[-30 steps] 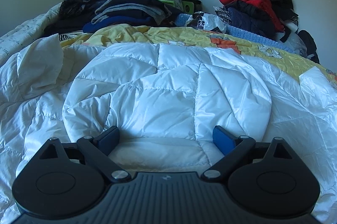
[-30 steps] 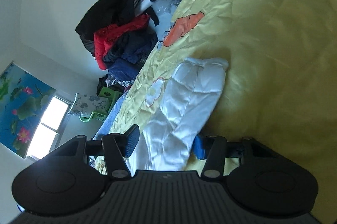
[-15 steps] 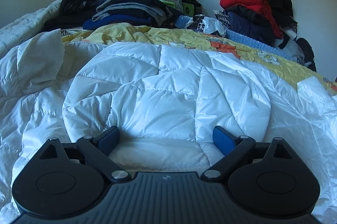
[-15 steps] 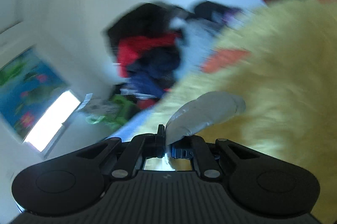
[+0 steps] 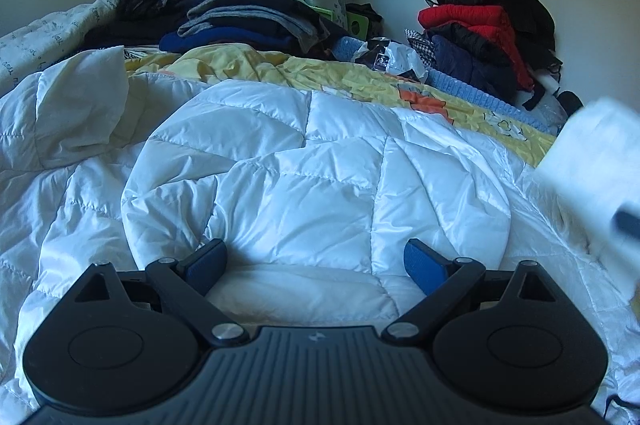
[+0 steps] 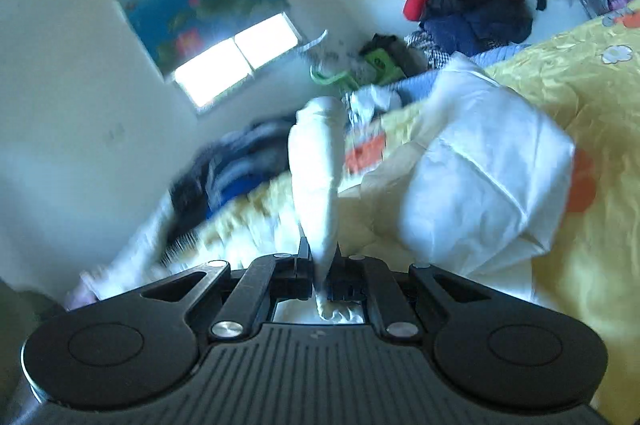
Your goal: Fold small clothes
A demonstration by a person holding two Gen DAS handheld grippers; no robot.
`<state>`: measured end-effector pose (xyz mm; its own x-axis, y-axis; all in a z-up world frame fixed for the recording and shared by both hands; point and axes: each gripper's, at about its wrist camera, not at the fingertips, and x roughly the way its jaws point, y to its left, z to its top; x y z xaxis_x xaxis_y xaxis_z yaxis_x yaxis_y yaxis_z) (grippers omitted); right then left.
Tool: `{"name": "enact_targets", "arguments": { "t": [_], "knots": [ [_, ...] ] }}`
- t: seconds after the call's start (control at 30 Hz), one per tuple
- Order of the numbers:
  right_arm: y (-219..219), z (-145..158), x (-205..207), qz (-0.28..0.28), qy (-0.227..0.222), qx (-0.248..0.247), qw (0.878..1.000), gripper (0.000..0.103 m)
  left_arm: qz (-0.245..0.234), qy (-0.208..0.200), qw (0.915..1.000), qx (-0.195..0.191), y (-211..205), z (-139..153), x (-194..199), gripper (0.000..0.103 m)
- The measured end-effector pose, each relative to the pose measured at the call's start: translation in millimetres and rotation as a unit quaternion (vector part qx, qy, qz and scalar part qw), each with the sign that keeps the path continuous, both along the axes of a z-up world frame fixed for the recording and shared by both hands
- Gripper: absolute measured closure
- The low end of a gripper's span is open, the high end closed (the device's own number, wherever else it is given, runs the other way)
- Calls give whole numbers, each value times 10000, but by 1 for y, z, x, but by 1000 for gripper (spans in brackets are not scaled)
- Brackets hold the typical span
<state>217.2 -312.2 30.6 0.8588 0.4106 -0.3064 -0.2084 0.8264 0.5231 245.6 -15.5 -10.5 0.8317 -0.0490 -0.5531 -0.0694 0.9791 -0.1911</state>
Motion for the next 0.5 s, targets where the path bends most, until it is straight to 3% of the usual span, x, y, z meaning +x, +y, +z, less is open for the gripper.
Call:
{"name": "enact_targets", "arguments": {
  "t": [0.23, 0.43, 0.5],
  "knots": [
    [22, -19, -10, 223, 93, -687, 9973, 89, -16, 37, 10000, -4, 0, 0, 1, 5],
    [33, -19, -13, 388, -54, -1005, 9942, 87, -24, 346, 9978, 558, -18, 11, 2, 5],
    [39, -17, -14, 422, -68, -1157, 9924, 87, -235, 384, 9984, 349, -22, 26, -1, 5]
  ]
}}
